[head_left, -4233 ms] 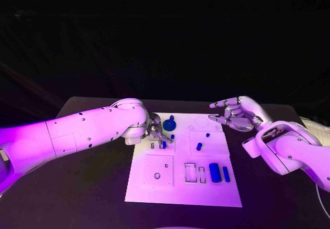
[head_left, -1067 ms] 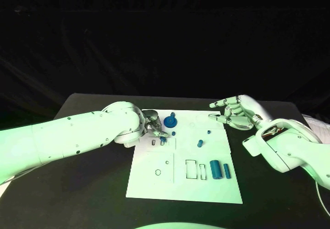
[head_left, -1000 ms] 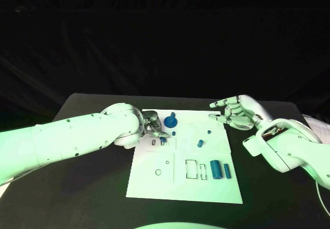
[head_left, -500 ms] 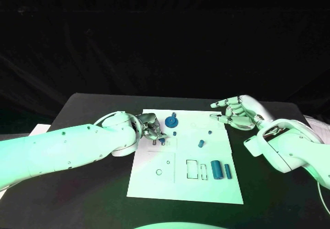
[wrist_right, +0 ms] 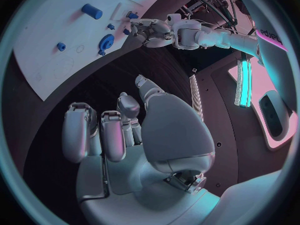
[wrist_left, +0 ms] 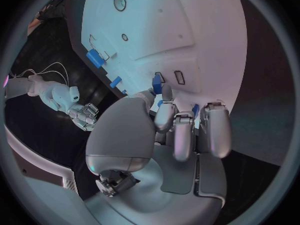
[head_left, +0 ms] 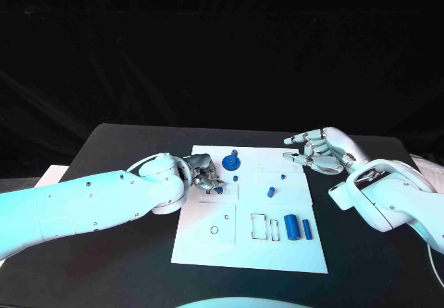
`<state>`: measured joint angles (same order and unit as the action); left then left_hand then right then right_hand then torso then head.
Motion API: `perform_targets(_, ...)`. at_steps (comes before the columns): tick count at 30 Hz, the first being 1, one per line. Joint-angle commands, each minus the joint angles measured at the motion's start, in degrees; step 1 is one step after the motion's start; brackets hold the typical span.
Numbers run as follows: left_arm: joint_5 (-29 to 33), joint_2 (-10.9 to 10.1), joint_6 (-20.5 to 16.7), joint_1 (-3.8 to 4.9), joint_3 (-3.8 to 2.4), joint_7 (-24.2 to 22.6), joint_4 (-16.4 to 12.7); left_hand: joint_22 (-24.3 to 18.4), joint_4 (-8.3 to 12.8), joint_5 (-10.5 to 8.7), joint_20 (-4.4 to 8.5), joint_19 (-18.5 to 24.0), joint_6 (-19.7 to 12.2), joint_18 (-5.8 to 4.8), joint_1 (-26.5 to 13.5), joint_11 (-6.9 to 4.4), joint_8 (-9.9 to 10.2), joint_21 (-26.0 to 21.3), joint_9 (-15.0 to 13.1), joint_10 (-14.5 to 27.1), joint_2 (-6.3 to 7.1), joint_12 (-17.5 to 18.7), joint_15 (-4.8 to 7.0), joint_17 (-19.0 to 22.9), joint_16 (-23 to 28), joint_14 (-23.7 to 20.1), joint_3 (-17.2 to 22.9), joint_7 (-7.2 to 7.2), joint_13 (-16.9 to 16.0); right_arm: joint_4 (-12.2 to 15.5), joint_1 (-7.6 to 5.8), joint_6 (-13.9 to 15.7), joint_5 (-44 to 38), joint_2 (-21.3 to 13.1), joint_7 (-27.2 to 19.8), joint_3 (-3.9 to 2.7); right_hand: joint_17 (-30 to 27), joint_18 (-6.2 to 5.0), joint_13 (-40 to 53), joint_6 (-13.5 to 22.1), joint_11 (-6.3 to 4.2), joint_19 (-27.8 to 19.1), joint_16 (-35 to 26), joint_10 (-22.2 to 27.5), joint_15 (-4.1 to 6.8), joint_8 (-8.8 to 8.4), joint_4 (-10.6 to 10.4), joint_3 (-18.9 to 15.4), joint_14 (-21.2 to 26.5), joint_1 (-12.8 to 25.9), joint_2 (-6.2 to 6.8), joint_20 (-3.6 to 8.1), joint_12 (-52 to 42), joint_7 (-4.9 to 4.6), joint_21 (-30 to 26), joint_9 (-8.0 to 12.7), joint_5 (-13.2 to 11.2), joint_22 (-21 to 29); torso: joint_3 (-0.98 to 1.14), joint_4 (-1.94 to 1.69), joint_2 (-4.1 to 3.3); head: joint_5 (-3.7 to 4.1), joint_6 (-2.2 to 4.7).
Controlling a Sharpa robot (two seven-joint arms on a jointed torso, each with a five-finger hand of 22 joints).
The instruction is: Assemble the parts on the task board
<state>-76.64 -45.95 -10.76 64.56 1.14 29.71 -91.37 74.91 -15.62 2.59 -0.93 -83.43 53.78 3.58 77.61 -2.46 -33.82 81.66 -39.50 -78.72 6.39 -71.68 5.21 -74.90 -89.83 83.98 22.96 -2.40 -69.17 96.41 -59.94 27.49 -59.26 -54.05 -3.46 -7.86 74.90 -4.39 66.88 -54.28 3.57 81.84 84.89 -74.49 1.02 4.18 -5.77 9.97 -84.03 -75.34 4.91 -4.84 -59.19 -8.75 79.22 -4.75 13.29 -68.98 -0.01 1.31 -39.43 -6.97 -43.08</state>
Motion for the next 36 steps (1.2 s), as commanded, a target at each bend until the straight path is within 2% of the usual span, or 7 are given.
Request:
perform_targets(1, -3.0, 0.3, -2.0, -0.23, -0.04, -0.6, 0.1, 3.2, 5.3, 0.33, -0.03, -0.5, 1.0, -0.69, -0.2, -0.01, -0.4, 0.4, -0.1, -0.4, 0.49, -0.2, 0.27, -15.1, -0.2, 6.0, 5.9, 1.01, -0.1, 0.1, 0.08, -0.7, -0.2, 0.0, 0.0, 0.0, 6.1, 0.23, 0.0, -0.3, -0.19, -0.3, -0.3, 0.1, 0.05, 0.17, 0.0, -0.2, -3.9, -0.6, -0.07, 0.05, 0.1, 0.14, -0.4, -0.1, 0.3, 0.1, 0.0, 0.03, -0.02, 0.06, -0.11)
perform_targets(12, -4.1, 0.7, -2.5, -0.73, -0.05, -0.5, 0.3, 3.3, 5.2, 0.32, -0.02, -0.6, 1.1, -0.7, -0.4, -0.02, -0.4, 0.4, -0.1, -0.5, 0.58, -0.3, 0.27, -15.1, -0.2, 6.0, 6.0, 1.03, -0.1, 0.0, 0.13, -0.7, -0.2, 0.1, 0.1, 0.0, 6.1, 0.23, 0.0, -0.3, -0.19, -0.3, -0.3, 0.1, 0.05, 0.17, 0.0, -0.2, -3.9, -0.6, -0.07, 0.05, 0.1, 0.14, -0.4, -0.1, 0.3, 0.1, 0.06, 0.01, 0.06, 0.15, -0.42)
perform_targets(18, -4.2, 0.7, -1.3, -0.78, -0.05, -0.2, 0.3, 3.3, 5.2, 0.32, -0.02, -0.6, 1.1, -0.7, -0.4, -0.02, -0.4, 0.4, -0.1, -0.5, 0.58, -0.3, 0.27, -15.1, -0.2, 6.0, 6.0, 1.03, -0.1, 0.0, 0.14, -0.9, -0.2, 0.1, 0.1, 0.0, 6.1, 0.22, -0.1, -0.4, -0.19, -0.3, -0.3, 0.1, 0.06, 0.19, -0.1, -0.3, -3.9, -0.5, -0.11, 0.06, 0.1, 0.15, -0.4, -0.1, 0.3, 0.1, 0.08, 0.02, 0.06, 0.24, -0.49)
perform_targets(33, -3.4, 0.6, 0.8, -0.79, -0.05, -0.1, 0.4, 3.2, 3.9, 0.26, 0.02, -0.5, 1.5, -0.68, -2.3, -0.09, -0.6, 0.3, -0.4, -0.6, 1.32, -0.3, 0.31, -15.1, -0.2, 6.0, 6.0, 1.16, -0.2, -0.2, 0.22, -1.1, -0.2, 0.3, 0.0, 0.0, 6.1, 0.22, -0.1, -0.5, -0.2, -0.3, -0.4, 0.1, 0.07, 0.21, -0.2, -0.4, -3.9, -0.5, -0.16, 0.08, 0.1, 0.17, -0.4, -0.1, 0.3, 0.1, 0.09, 0.03, 0.03, 0.11, -0.94)
perform_targets(36, -3.2, 0.6, 1.0, -0.79, -0.06, -0.1, 0.4, 3.2, 3.6, 0.25, 0.05, -0.5, 1.8, -0.67, -2.9, -0.16, -0.8, 0.3, -0.6, -0.7, 1.91, -0.4, 0.36, -15.1, -0.2, 6.0, 5.7, 1.27, -0.2, -0.3, 0.25, -1.2, -0.2, 0.3, 0.0, 0.0, 6.1, 0.22, -0.1, -0.5, -0.2, -0.3, -0.4, 0.1, 0.07, 0.21, -0.2, -0.4, -3.9, -0.5, -0.16, 0.08, 0.1, 0.17, -0.4, -0.1, 0.3, 0.1, 0.1, 0.01, 0.07, 0.06, -1.06)
